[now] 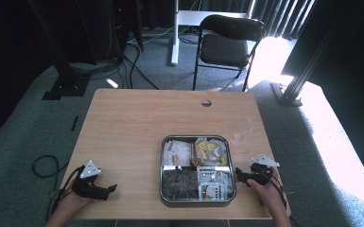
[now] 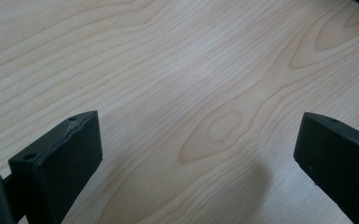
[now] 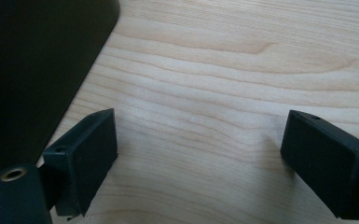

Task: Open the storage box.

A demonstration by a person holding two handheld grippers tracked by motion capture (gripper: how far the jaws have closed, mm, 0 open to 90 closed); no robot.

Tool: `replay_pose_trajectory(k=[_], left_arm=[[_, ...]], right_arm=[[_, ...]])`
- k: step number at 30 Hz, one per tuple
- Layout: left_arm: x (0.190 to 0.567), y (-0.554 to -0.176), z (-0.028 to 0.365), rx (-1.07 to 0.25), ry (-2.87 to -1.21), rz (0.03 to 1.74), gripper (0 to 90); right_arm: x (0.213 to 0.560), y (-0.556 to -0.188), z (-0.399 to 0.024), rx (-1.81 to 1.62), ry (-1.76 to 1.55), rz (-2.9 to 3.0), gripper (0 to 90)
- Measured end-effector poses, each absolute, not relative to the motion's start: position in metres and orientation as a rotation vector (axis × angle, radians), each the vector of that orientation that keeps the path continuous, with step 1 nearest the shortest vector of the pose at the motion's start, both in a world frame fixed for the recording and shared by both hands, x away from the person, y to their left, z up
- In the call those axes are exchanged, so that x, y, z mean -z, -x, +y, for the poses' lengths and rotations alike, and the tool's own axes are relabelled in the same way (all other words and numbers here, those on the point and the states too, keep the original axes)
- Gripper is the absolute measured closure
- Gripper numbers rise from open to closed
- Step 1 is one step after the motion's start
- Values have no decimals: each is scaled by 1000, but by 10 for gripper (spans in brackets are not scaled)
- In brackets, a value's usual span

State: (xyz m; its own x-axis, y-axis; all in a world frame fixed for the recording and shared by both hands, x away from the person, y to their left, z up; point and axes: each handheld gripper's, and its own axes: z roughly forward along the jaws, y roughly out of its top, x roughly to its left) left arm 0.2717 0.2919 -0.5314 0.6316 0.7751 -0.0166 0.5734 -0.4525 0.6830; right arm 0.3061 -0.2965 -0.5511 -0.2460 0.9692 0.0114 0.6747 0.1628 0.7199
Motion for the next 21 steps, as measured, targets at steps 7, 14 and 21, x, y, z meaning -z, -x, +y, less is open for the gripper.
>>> replay_pose_trajectory(k=[7, 14, 21], left_arm=[[523, -277, 279, -375, -2194, 998, 12], [514, -281, 266, -374, -2193, 949, 25], [508, -284, 249, -365, -2197, 888, 25]], right_arm=[[551, -306, -296, -856, -1555, 1988, 102], [551, -306, -296, -856, -1555, 1988, 102], [551, -306, -296, -856, -1555, 1988, 102]])
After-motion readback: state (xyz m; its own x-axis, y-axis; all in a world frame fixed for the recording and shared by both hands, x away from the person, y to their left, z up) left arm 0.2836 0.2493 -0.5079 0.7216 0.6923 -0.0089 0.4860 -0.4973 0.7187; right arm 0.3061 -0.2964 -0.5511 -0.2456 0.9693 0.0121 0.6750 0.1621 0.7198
